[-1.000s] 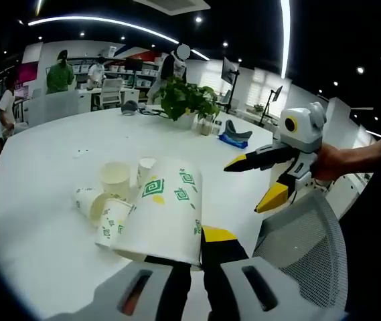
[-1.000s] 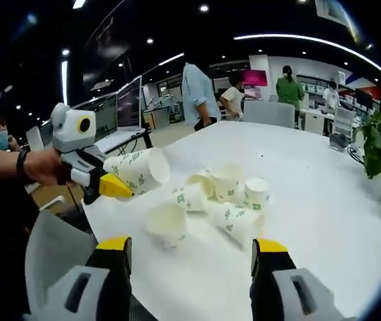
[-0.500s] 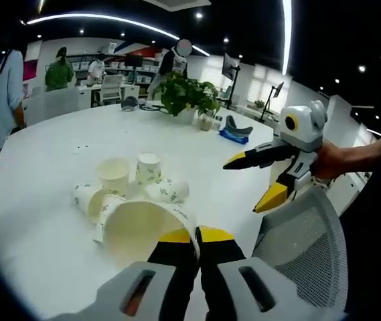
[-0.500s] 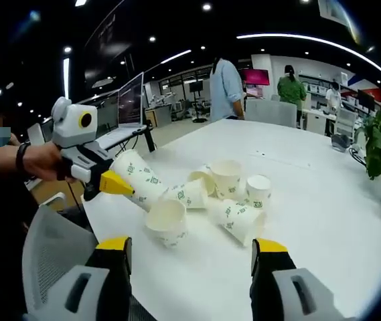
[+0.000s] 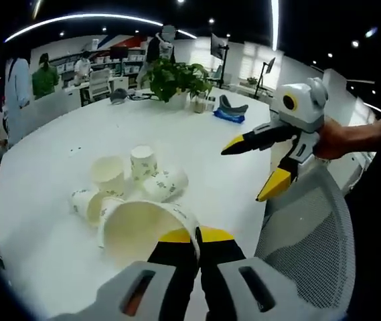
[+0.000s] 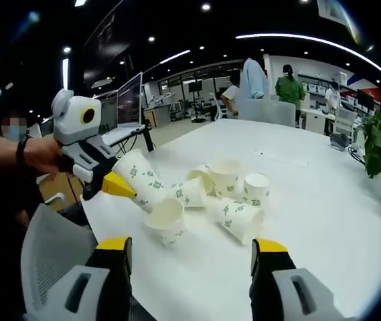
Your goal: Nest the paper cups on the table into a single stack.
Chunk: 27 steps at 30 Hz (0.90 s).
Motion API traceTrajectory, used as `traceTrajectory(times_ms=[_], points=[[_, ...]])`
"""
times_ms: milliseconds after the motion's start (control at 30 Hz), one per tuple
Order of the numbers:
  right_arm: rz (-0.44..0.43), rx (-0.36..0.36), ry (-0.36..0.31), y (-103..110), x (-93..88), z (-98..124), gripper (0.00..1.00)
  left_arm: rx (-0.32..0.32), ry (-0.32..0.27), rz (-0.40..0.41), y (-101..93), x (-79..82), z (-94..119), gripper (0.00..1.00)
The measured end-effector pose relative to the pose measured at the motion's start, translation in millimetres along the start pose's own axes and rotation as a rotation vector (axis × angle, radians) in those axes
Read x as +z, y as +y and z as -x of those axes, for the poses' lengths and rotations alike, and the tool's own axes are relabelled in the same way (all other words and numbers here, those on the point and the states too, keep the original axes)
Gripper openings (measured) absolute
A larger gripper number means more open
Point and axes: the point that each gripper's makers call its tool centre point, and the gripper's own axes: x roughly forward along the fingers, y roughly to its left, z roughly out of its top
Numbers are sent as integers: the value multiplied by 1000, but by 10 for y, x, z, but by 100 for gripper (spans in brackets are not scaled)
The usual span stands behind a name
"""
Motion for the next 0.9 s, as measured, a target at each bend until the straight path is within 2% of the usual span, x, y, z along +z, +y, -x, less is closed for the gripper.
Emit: traceTrajectory(times_ms=[400,600,900], points=[[-2,-7,4,-38,-26,1,72,1,177,-117,-48,-104,-157,0],[17,-4,21,-33,-78,-15,72,-14,211,-133,-114,-108,-214,0],[20,-2,22,-47,-113,-27,72,-21,264,-168,-104,-166,-311,0]])
